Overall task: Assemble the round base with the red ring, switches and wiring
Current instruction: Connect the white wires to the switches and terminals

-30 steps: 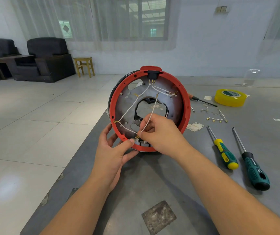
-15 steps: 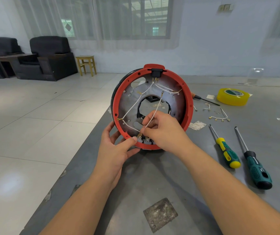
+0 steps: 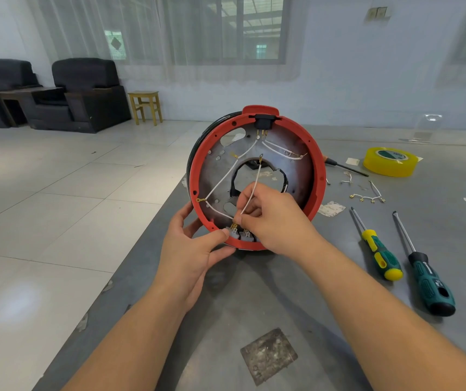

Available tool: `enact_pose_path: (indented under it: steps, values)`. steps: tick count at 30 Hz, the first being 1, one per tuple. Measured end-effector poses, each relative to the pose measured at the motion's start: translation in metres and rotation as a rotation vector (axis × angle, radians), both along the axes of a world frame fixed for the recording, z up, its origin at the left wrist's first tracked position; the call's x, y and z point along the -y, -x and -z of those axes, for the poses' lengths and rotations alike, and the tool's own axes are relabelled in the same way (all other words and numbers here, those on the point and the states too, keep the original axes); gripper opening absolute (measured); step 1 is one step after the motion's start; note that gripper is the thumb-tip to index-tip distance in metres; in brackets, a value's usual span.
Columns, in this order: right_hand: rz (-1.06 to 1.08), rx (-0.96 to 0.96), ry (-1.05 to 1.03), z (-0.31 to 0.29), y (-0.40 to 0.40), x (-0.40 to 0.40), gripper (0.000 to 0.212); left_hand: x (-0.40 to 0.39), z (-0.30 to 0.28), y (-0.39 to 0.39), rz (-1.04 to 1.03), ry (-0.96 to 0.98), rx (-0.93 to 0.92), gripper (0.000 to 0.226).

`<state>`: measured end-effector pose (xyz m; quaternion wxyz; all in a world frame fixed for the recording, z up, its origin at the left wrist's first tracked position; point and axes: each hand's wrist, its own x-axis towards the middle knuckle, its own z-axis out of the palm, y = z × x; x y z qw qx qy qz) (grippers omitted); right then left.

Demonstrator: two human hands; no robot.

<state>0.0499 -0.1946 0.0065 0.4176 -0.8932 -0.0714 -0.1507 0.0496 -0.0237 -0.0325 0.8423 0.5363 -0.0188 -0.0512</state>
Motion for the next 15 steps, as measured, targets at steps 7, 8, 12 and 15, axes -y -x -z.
enact_pose_path:
  steps: [7,8,12,15]
  values:
    - [-0.016,-0.004,0.028,0.0002,0.0003,0.0003,0.021,-0.0014,-0.0008,0.0009,0.011,0.062,-0.038,0.082]
    - [-0.017,-0.004,0.037,0.0003,0.0005,0.0002,0.021,-0.0011,-0.0006,0.0013,0.01,0.071,-0.039,0.082]
    - [-0.013,0.007,0.103,0.0006,0.0015,-0.0005,0.021,0.0008,0.0011,0.0016,-0.006,0.061,-0.029,0.081]
    - [-0.017,0.008,0.098,0.0001,0.002,-0.0005,0.02,0.0005,0.0018,0.0009,-0.004,0.062,-0.029,0.081]
